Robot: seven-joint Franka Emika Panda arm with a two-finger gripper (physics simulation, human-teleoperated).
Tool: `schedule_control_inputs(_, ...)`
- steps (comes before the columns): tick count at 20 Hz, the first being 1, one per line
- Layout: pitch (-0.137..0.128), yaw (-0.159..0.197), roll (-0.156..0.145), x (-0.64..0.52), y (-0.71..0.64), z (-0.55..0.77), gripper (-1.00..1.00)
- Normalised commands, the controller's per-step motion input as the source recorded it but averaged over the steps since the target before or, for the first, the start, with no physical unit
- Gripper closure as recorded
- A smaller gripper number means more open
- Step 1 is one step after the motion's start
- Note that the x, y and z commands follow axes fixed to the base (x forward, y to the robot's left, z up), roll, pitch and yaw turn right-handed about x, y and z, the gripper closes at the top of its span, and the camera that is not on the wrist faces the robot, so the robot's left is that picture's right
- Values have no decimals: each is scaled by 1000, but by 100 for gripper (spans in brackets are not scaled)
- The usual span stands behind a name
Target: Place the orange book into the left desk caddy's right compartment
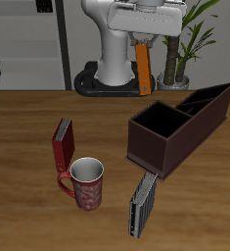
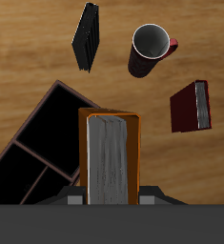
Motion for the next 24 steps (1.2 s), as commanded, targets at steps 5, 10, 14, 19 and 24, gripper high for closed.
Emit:
schedule_control_inputs(5, 14, -52, 5, 215, 224, 1, 100)
schedule_control_inputs(10, 16, -65, -19, 200, 117, -71, 100)
schedule_control_inputs(14, 28, -38, -14, 90, 44, -142, 100)
schedule_control_inputs(19, 44, -1, 36, 108, 298, -255, 100)
schedule_control_inputs(24, 21, 11, 32, 75, 229, -163, 100)
